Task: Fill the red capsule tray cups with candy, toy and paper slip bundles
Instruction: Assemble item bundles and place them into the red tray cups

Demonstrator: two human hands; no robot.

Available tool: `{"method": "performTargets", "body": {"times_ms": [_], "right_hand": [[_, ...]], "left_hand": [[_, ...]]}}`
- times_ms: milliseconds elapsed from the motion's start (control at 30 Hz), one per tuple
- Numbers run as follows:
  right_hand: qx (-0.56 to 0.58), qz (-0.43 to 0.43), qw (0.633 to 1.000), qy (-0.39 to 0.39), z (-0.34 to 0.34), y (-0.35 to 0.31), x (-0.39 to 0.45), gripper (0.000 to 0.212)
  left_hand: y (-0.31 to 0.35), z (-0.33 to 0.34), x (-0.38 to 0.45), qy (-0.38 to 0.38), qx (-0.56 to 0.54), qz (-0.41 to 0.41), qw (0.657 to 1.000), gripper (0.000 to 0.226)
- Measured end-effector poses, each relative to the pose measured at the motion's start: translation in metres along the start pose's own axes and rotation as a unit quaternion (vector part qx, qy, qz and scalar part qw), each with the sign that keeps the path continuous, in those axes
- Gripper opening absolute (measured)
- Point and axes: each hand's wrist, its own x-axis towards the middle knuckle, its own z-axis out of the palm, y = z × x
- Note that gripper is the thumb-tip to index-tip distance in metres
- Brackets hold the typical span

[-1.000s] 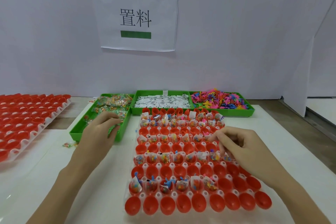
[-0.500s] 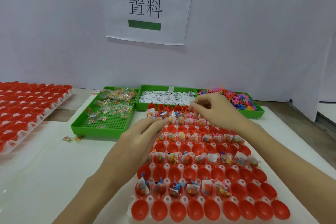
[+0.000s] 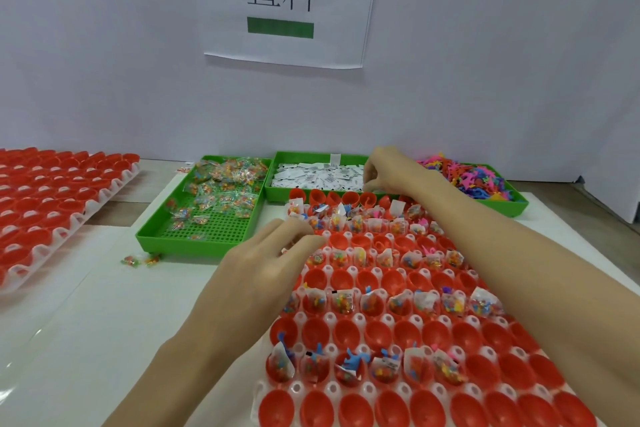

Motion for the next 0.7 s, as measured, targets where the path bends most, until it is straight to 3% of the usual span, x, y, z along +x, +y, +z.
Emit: {"method": "performTargets", "body": {"times_ms": [67,233,300,400,567,700], "right_hand": [[-0.018,-0.003,1.000,0.000,-0.001,-0.003,-0.002,0.006],[-0.074,-0.007,0.997,0.015,-0.002,-0.009,-0.011,0.039],[-0.064,0.006,0.998,0.013,-0.003,-0.008,-0.012,0.036],[-0.005,0.037,0.999,0.031,-0.003,-0.005,-0.011,0.015],[0.038,0.035,0.997,0.055,-0.005,0.001,-0.010,0.014],[0.066,0.049,0.995,0.059,-0.003,0.002,-0.013,0.026]], "left_hand": [[0.001,-0.001,0.000,0.000,-0.005,0.000,1.000,0.054],[0.003,-0.004,0.001,-0.002,-0.017,-0.017,1.000,0.051],[0.003,-0.004,0.002,-0.005,-0.021,-0.025,0.999,0.048],[0.002,-0.004,0.001,-0.007,-0.023,-0.035,0.999,0.043],[0.001,-0.005,0.002,-0.001,-0.021,-0.042,0.999,0.037],[0.000,-0.004,0.001,-0.005,-0.017,-0.046,0.999,0.038]]}}
